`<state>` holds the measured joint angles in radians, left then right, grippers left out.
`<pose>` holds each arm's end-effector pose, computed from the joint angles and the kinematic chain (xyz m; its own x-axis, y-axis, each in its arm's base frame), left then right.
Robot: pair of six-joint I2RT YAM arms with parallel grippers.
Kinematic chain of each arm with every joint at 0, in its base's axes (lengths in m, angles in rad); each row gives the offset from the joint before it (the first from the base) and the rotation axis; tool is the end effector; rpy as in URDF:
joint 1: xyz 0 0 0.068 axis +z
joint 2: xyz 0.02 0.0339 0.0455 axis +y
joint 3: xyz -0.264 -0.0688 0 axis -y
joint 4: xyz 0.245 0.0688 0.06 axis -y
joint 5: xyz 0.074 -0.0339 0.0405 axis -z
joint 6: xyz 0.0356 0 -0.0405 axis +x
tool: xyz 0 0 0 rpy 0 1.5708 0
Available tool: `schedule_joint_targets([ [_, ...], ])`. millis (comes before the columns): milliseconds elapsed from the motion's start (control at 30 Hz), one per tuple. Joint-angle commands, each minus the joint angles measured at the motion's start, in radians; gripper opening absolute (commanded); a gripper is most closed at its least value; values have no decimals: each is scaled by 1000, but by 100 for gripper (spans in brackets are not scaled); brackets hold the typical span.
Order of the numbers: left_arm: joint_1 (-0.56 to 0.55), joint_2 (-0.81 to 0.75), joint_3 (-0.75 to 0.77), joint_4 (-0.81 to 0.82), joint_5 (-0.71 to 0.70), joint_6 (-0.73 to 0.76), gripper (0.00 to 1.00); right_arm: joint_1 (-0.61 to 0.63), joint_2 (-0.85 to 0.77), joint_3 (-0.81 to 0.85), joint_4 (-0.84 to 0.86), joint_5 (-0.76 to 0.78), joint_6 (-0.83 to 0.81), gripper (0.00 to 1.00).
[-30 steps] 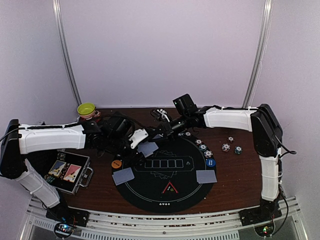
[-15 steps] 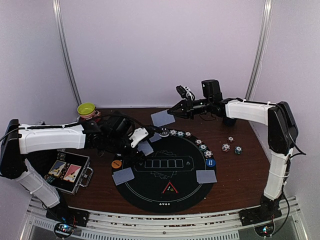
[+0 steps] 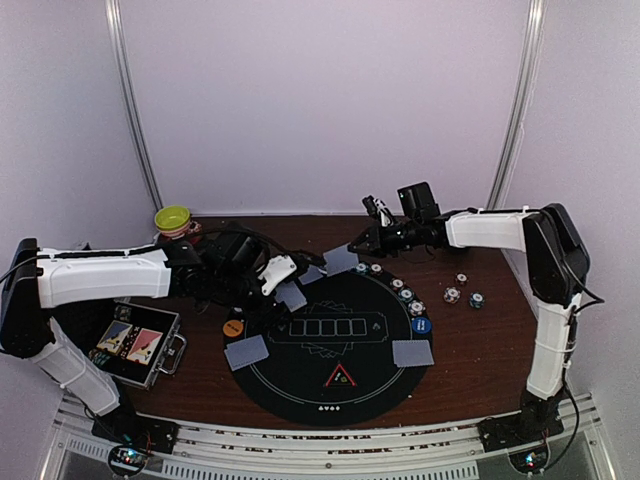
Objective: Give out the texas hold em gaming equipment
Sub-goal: Distribute the poker card in the dealer area.
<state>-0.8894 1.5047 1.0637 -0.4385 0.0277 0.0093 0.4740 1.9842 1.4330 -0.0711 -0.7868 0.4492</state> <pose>0.2005 -0.2489 0.2422 -0.4779 0.6041 -0.6377 0.7920 0.6103 -0.0154 0.3860 0.2263 0.2203 -0.8294 -0.0809 -0.5527 -0.5263 0.4449 0.7246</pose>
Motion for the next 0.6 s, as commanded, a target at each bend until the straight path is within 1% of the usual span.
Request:
schedule_joint_targets([
  [0,11,-15,7,17,11,-2,65,15,32,-23,-23,108,-49,0],
  [167,14,-13,9,17,11,-8,65,24,81,-15,87,100,102,0],
  [300,14,-11,9,18,8,-8,65,47,131,11,177,142,208,0],
  [433,17,-11,9,18,6,-8,65,72,223,114,170,184,253,0],
  [567,24,-14,9,18,6,-6,65,84,323,239,148,175,287,0],
])
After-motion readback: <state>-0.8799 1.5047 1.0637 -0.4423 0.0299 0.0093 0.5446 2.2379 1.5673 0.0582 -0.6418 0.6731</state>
